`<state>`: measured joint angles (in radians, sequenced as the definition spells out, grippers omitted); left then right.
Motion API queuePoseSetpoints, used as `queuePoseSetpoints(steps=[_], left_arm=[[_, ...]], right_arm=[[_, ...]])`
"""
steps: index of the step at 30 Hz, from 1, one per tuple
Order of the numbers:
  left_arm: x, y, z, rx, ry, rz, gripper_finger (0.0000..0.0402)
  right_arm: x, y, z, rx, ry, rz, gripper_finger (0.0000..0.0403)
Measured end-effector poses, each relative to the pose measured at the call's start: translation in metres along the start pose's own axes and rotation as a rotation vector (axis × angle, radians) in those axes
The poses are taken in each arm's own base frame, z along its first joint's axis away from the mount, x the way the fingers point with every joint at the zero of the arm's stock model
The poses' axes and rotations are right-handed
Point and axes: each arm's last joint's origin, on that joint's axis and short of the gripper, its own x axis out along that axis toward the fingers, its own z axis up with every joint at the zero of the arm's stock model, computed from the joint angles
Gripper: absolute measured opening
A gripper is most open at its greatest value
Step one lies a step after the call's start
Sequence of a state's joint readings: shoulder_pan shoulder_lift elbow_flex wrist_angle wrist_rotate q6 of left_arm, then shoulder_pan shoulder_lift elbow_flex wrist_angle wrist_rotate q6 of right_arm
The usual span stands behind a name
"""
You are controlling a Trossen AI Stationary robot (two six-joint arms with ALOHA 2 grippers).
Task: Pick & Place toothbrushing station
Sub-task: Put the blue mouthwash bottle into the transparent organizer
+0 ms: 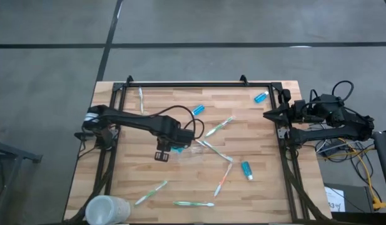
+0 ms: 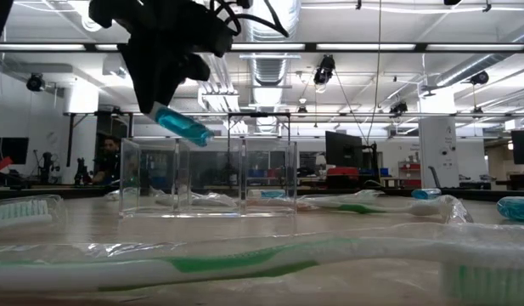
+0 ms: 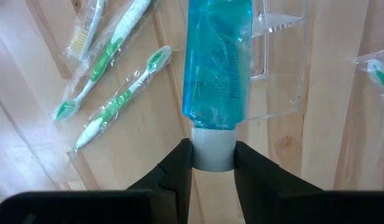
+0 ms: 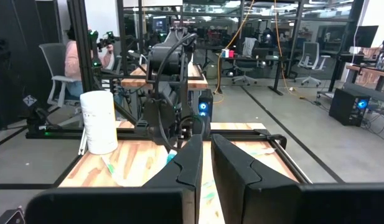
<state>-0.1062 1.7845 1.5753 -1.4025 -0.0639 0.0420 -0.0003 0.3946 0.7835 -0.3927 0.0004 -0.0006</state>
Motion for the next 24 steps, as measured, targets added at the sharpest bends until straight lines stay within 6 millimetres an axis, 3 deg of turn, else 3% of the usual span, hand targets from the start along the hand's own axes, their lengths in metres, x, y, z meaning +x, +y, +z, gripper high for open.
queuePoseSetpoints(steps=[11,24], left_arm=[[0.0013,0.0005,0.0050,0.010,-0.018,0.009,0.0100],[0.0006,0.0005,0.0056,0.016,-0.026,0.007,0.0137]], right_arm=[[-0.0001,0.0000,0.0000,0.000,0.000,0.000,0.0034],[0.0000,0.0000,0.0000,0.000,0.000,0.000,0.0034]])
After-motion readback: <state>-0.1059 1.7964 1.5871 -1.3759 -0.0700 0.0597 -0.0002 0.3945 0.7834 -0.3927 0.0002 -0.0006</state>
